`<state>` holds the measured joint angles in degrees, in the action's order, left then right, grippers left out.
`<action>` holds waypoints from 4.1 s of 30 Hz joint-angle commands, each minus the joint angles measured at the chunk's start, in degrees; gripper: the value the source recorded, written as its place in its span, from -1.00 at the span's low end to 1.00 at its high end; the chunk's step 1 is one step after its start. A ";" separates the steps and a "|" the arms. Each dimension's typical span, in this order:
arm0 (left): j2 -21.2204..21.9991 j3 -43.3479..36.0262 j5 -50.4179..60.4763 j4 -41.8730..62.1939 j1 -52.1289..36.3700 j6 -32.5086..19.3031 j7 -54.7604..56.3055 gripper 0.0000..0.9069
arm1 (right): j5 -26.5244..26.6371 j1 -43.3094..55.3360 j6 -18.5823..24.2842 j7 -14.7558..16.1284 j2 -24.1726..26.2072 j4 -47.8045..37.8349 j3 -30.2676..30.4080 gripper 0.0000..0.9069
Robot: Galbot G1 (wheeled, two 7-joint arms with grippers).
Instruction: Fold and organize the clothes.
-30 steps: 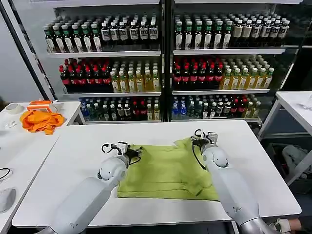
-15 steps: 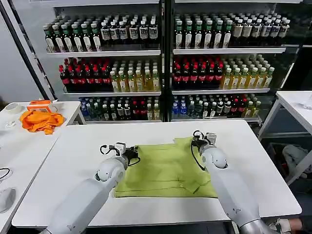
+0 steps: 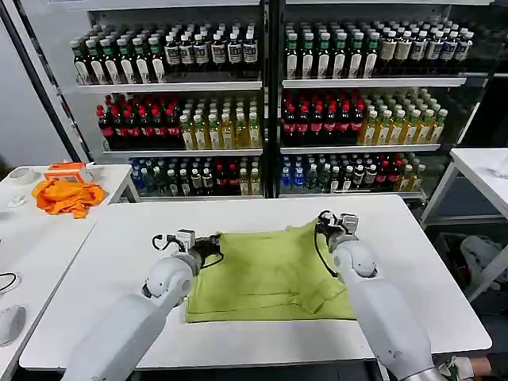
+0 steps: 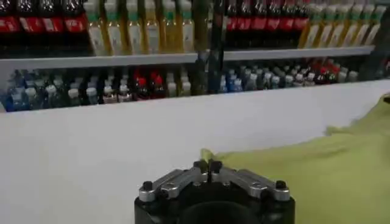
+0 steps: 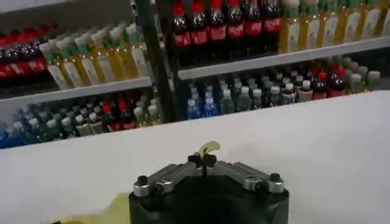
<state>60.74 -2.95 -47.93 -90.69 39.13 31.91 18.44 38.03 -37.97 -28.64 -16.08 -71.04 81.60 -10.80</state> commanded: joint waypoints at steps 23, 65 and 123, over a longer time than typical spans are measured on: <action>-8.63 8.89 7.43 -21.52 23.48 0.58 -6.37 -0.96 | -1.89 -37.45 -0.35 0.94 5.60 36.58 -14.97 -1.00; 9.52 12.00 21.70 -20.43 34.90 -6.44 7.92 1.00 | -13.02 -46.95 1.10 1.80 -0.43 40.83 -16.39 1.00; -7.19 39.31 -6.68 -28.53 36.06 -9.26 9.06 -0.96 | -10.95 -47.12 1.63 1.19 -0.15 42.15 -17.23 1.00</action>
<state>63.20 25.80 -39.18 -113.91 75.73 21.75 27.51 26.92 -85.08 -26.95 -14.85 -71.16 123.79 -28.06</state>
